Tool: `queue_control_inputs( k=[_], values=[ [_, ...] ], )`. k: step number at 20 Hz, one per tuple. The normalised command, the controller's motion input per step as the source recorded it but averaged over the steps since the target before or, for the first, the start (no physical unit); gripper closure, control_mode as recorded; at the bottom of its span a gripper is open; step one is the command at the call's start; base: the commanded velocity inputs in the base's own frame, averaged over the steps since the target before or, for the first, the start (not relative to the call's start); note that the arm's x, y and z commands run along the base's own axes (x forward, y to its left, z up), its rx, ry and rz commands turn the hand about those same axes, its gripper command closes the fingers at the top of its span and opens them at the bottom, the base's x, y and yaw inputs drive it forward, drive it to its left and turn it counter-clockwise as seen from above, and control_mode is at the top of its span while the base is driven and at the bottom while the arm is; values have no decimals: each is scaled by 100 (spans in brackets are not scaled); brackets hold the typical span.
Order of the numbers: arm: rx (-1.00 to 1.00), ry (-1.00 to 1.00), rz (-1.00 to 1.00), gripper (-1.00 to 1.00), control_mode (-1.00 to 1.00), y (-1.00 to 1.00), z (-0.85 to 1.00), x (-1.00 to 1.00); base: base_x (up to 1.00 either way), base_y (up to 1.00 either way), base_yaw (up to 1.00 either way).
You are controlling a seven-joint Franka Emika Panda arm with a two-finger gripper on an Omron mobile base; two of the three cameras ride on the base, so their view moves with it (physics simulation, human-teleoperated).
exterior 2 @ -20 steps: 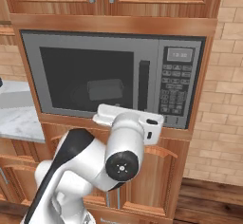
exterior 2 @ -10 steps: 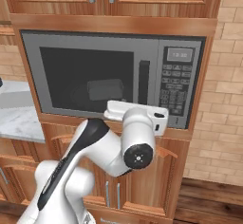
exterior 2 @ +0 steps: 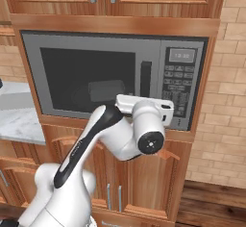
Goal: Open the microwave door.
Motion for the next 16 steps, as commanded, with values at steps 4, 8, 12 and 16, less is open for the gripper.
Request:
queue_control_inputs(
  k=[4, 8, 12, 16],
  values=[
    [0, 0, 4, -100, -100, -1, -6, 41, 0, 0, 0],
    [0, 0, 7, -100, -100, -2, 0, 44, 0, 0, 0],
    [0, 0, 4, -100, -100, 0, 0, 48, 0, 0, 0],
    [0, 0, 5, -100, -100, 0, 0, 44, 0, 0, 0]
  ],
)
